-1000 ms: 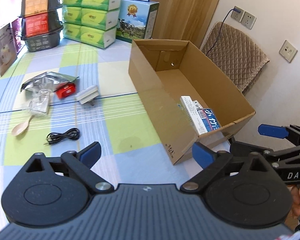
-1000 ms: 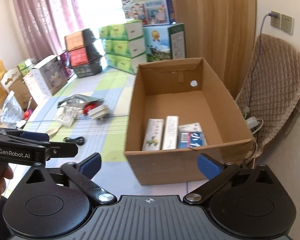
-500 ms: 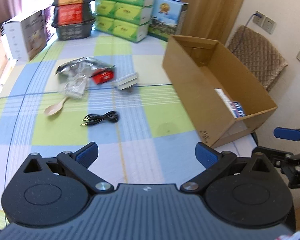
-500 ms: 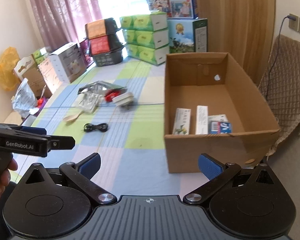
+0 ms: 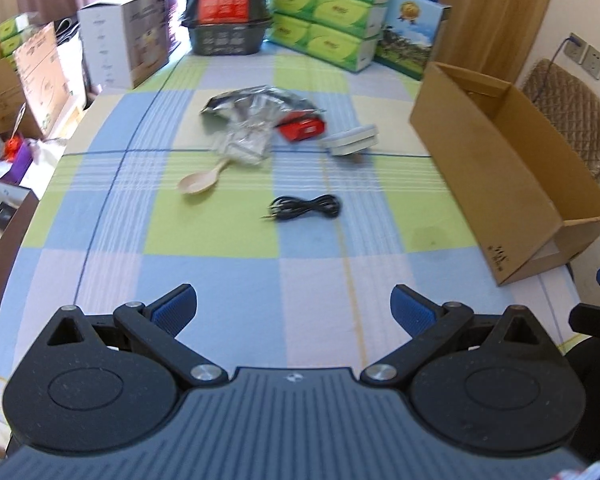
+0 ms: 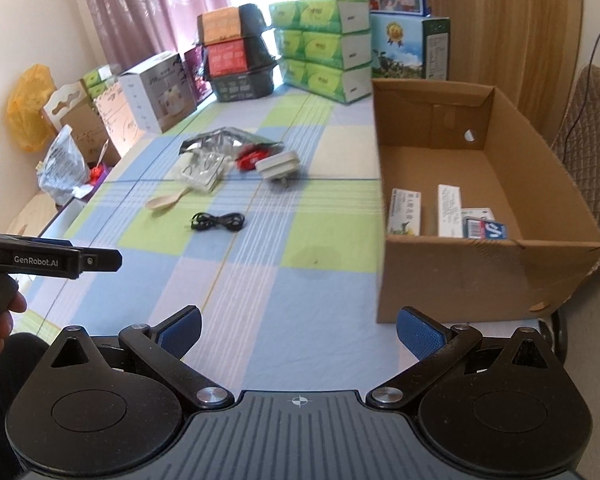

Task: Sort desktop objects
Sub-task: 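Withdraw both tools from the cardboard box toward the remaining items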

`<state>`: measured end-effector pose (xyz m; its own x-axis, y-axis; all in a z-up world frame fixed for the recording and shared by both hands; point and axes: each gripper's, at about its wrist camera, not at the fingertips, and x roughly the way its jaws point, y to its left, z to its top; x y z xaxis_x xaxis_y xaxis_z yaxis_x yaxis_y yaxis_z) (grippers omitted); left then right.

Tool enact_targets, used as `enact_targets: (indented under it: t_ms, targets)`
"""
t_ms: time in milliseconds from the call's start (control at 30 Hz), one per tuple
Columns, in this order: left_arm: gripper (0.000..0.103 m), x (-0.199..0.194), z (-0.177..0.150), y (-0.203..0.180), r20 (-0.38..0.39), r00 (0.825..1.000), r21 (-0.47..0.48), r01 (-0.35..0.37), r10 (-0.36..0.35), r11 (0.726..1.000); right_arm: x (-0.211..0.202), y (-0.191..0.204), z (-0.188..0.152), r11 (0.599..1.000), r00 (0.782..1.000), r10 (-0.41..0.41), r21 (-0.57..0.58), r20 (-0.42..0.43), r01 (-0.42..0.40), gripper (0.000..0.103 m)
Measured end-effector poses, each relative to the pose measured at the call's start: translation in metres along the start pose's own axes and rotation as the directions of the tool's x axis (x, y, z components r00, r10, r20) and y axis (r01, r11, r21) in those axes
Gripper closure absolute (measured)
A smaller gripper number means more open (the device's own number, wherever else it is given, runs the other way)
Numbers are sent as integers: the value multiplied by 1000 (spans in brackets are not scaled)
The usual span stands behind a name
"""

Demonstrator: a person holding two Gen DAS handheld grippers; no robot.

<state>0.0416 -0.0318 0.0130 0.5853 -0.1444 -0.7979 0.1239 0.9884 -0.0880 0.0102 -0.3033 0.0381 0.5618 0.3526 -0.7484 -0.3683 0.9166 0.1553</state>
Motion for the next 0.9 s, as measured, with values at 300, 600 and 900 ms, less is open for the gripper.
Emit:
enact_targets:
  t_ms: [300,600,900]
  targets:
    - [2,6,-5,31,-9,1000,-25,-25,25,999,20,21,-2,998,999,30,-56,-28,-32,2]
    - [2,25,7,53,-16,998,7,-53,53,999,59,47,13,978,997,60,-197,-50,-68,2]
    - [2,63,31,66,-52,997,82,-61,65,995,117,56,42,932,989,103,-337,-110,-135,12]
